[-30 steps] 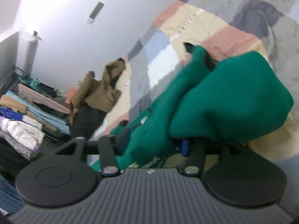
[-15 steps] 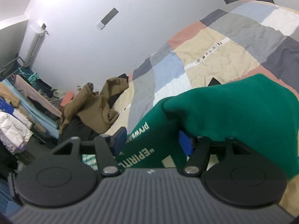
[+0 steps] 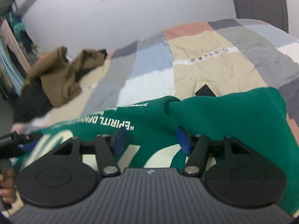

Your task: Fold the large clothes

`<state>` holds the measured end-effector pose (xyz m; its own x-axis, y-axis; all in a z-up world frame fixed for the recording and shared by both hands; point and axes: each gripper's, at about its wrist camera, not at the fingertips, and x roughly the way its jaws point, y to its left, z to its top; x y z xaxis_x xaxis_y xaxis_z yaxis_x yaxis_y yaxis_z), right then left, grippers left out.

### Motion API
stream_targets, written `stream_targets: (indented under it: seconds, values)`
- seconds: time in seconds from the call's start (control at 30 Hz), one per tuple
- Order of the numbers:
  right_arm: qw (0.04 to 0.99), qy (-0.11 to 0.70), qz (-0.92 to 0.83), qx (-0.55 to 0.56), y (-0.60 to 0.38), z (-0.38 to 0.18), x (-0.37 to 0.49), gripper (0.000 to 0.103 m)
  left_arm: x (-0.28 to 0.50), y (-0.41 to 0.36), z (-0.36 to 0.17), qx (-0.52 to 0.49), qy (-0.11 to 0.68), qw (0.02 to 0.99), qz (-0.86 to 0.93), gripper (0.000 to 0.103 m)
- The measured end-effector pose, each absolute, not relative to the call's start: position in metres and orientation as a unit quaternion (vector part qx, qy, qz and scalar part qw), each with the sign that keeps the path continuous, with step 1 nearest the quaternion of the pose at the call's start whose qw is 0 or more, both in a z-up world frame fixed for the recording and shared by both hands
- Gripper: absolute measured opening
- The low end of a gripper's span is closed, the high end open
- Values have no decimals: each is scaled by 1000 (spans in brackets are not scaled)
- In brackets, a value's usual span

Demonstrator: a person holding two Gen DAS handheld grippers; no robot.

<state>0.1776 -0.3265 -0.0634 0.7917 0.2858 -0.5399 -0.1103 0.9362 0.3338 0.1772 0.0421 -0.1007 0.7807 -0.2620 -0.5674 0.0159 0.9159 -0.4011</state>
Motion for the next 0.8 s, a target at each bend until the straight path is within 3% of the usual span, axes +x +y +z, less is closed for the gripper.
stream_targets:
  seconds: [0.37,0.8]
  values:
    - [937,318,100,109,-325,-92,230,59,202,43,-115,-183,311,929,-86,80]
    - [943,278,77,164,-339,-52,171,61,118,69,-72,-201,266,941,-63,80]
